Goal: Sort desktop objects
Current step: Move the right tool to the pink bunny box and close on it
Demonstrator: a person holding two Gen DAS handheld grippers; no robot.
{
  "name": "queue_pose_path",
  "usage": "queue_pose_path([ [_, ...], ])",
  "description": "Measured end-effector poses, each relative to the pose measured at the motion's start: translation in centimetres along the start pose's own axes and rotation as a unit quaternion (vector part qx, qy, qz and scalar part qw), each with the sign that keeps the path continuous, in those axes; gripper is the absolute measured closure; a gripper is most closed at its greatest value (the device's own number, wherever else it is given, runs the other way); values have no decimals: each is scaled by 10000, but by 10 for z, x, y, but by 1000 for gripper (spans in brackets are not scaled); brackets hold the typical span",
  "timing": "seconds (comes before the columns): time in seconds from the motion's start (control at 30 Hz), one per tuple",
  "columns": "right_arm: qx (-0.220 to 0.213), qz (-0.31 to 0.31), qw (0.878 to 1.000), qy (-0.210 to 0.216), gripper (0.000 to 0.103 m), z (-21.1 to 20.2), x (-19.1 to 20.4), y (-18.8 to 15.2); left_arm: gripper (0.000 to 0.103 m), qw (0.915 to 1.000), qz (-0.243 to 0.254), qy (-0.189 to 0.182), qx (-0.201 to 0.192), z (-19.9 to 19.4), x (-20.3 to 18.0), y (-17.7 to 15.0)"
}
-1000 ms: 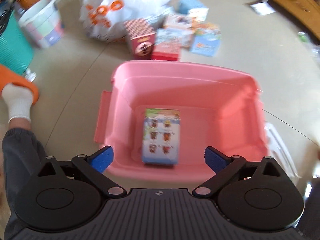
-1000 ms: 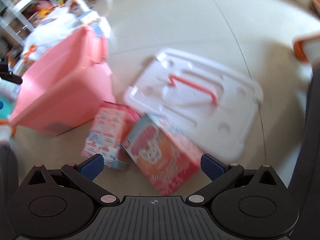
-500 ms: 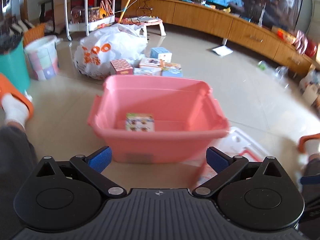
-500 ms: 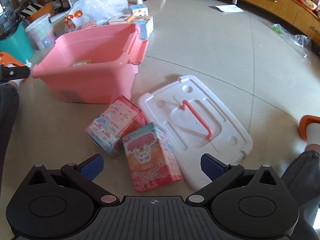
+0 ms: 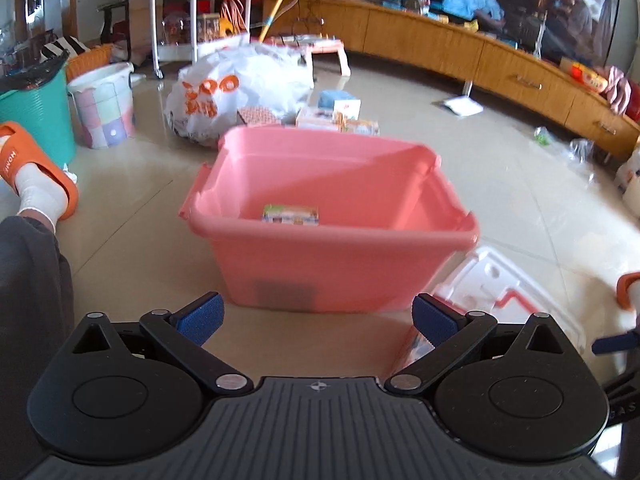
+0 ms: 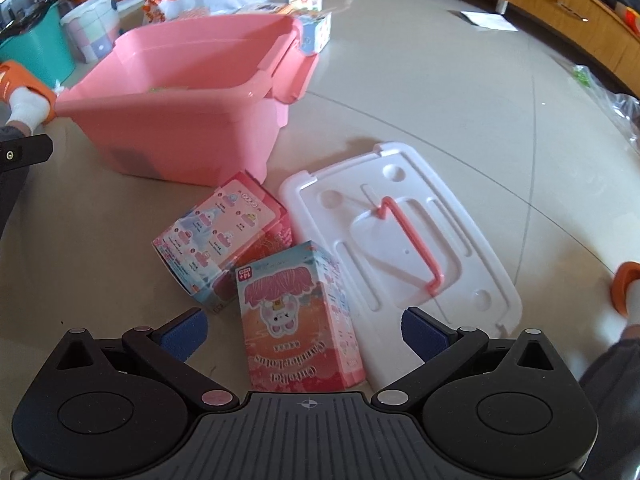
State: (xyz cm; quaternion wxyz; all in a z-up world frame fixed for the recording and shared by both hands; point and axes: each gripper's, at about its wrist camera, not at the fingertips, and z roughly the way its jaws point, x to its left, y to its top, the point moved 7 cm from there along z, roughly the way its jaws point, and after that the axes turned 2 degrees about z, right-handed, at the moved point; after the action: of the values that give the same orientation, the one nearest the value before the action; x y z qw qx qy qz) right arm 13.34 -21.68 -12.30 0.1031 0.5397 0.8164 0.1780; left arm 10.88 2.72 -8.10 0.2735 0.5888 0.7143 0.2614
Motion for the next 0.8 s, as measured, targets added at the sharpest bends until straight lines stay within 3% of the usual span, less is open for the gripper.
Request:
queue_pose_path([
  [0.13, 186, -580, 9979, -198, 0, 25, 13, 6, 0, 9996, -68, -63, 269, 14, 0, -9],
  [0.4, 585, -1583, 9827, -765, 2, 72, 39, -2, 0, 9980, -217, 165, 566, 32, 11, -28],
  [0.43, 623, -1613, 9816, -805, 3, 77, 41, -4, 0, 9979, -190, 186, 592, 34, 12, -29],
  [0.5, 733, -1588, 9812, -810, 19, 87, 42, -7, 0, 9973, -100, 173, 706, 37, 11, -33],
  [0.6, 898, -1375, 9831, -810, 31, 98, 39, -10, 0, 9961, 16, 92, 876, 40, 7, -37],
  [0.8, 1063, -1343, 9820, -794, 35, 103, 35, -14, 0, 9945, 157, 54, 1038, 42, 3, -42],
])
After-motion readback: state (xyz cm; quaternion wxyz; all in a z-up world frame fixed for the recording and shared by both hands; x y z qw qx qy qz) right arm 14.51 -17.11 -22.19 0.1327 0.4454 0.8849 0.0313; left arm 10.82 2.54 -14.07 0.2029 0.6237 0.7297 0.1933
